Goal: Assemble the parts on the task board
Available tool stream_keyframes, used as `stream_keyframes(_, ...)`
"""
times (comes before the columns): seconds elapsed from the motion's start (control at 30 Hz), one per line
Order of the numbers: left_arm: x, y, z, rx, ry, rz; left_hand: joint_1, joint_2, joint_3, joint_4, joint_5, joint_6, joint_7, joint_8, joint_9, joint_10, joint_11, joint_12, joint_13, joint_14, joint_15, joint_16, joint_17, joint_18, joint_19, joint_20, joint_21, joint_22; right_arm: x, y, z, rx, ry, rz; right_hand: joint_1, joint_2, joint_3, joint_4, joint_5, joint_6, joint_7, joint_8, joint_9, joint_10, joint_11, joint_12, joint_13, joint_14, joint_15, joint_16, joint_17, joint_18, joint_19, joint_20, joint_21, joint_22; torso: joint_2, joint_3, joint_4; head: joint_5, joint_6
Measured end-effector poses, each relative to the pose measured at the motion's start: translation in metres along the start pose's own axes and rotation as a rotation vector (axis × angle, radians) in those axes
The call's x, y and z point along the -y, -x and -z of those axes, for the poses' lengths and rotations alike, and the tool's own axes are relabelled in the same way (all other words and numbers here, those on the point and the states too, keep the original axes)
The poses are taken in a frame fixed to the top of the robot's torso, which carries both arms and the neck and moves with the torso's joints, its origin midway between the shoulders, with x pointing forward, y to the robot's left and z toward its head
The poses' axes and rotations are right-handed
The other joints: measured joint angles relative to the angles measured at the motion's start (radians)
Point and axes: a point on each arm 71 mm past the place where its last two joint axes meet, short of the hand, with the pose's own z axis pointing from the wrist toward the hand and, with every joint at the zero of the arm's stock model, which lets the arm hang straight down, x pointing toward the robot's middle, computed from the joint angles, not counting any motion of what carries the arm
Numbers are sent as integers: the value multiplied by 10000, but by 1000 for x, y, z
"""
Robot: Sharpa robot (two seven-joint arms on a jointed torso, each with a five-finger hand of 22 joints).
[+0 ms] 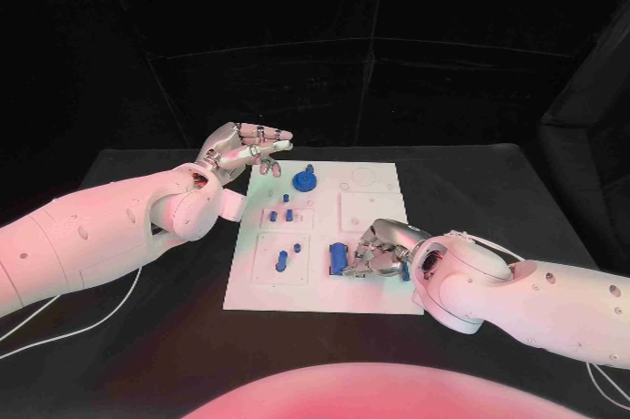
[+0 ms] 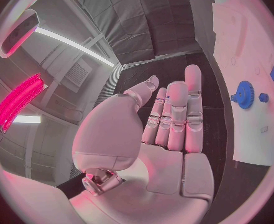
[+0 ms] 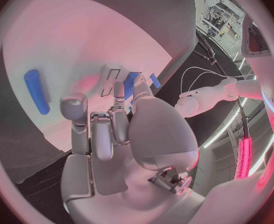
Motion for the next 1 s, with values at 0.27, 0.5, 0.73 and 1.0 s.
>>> stream_keyframes(0.27,0,0,0,-9,24,4,0,0,0,0,0,0,0,0,0,0,0,0,0,0,0,0,0,0,0,0,0,0,4,0,0,-138,-152,122,92,-13,-40,-98,0,0,0,0,18,-1,1,29,-1,0,1,0,-1,2,0,0,0,27,-2,3,-1,1,-1)
stream_keyframes(0.5,0,1,1,-7,46,2,0,0,0,0,0,0,0,0,0,0,0,0,0,0,0,-37,-21,1,0,0,0,1,5,0,0,-144,-126,137,101,-4,-216,-142,-115,0,0,-22,33,-2,1,24,0,0,2,0,-1,1,0,0,0,12,-4,0,-1,-2,10)
stream_keyframes(0.73,0,2,2,-1,68,-1,0,0,0,0,0,0,0,0,0,0,0,0,0,0,0,-37,-21,0,0,0,0,-1,15,9,12,179,178,-124,-44,-149,-454,-125,38,-180,151,-259,18,-3,3,-93,-25,0,1,0,-1,1,0,0,-46,-113,-6,-4,-1,1,19)
stream_keyframes(1.0,0,4,3,22,87,-12,0,0,0,0,0,0,0,0,0,0,0,-1,0,1,0,-37,-40,0,0,0,0,-9,50,29,35,810,-19,-492,265,159,-400,-400,173,-547,351,-814,-220,-92,202,-219,412,-24,97,0,-2,1,-73,74,-84,-142,-18,-12,-16,-87,24)
